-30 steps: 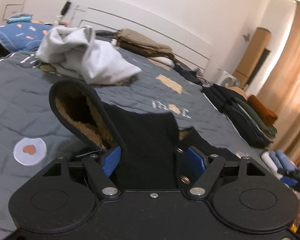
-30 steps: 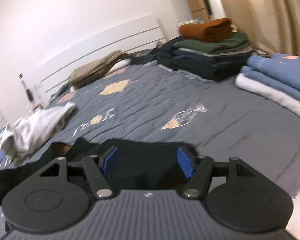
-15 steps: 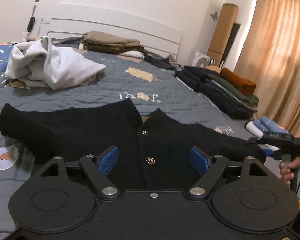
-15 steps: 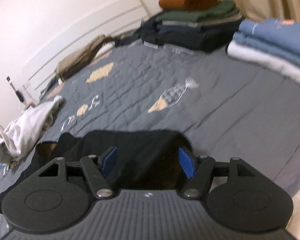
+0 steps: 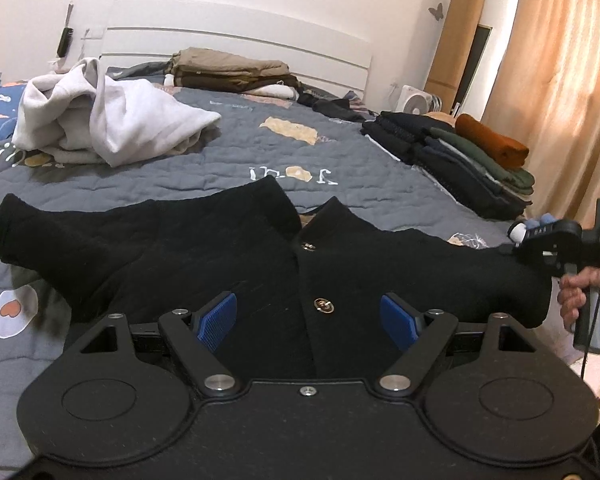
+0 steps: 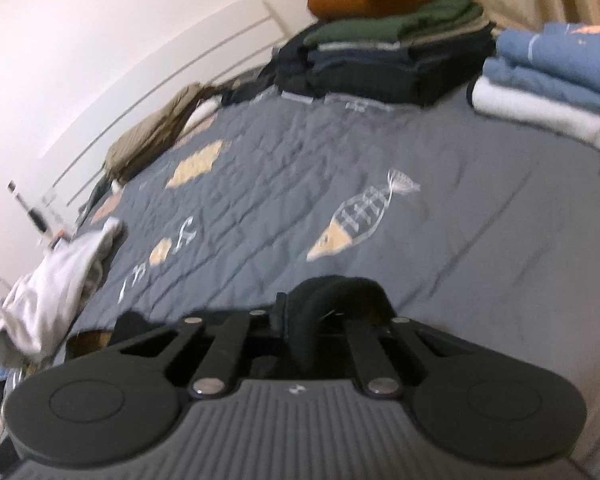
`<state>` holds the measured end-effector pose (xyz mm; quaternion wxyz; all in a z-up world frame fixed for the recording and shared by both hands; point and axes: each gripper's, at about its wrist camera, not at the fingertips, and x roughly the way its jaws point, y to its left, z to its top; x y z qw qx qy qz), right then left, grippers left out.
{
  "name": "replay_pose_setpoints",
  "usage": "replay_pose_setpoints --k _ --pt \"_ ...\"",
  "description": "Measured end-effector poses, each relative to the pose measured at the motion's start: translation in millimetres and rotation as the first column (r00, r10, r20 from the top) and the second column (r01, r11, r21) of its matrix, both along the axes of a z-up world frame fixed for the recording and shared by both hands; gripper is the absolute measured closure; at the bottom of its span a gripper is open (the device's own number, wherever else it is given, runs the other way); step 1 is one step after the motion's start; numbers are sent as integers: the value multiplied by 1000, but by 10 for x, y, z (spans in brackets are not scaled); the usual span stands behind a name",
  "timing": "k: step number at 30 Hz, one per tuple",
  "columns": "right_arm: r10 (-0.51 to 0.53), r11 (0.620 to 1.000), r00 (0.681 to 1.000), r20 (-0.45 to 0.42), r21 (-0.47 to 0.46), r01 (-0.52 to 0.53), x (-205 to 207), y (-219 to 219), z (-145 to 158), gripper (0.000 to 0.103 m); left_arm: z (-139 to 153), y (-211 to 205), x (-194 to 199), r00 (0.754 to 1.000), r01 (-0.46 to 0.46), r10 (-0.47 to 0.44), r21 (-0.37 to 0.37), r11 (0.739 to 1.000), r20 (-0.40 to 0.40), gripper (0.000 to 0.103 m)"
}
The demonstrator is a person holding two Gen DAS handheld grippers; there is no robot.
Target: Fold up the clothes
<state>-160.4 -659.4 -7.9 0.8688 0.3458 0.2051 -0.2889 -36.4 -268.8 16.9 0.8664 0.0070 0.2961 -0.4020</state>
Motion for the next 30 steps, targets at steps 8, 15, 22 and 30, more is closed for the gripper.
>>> replay_pose_setpoints --k 8,15,22,30 --pt "-54 991 997 51 -122 60 178 -157 108 97 -20 14 37 1000 -14 14 -6 1000 18 25" --pt "7 991 988 -155 -131 -27 193 -87 168 90 -49 56 150 999 -42 42 17 999 -2 25" --pt "54 980 959 -279 -170 -105 -8 139 378 71 22 117 135 999 -41 41 10 999 17 25" --pt "162 949 978 -131 -250 -191 -604 858 618 33 114 361 133 986 -99 90 64 993 137 20"
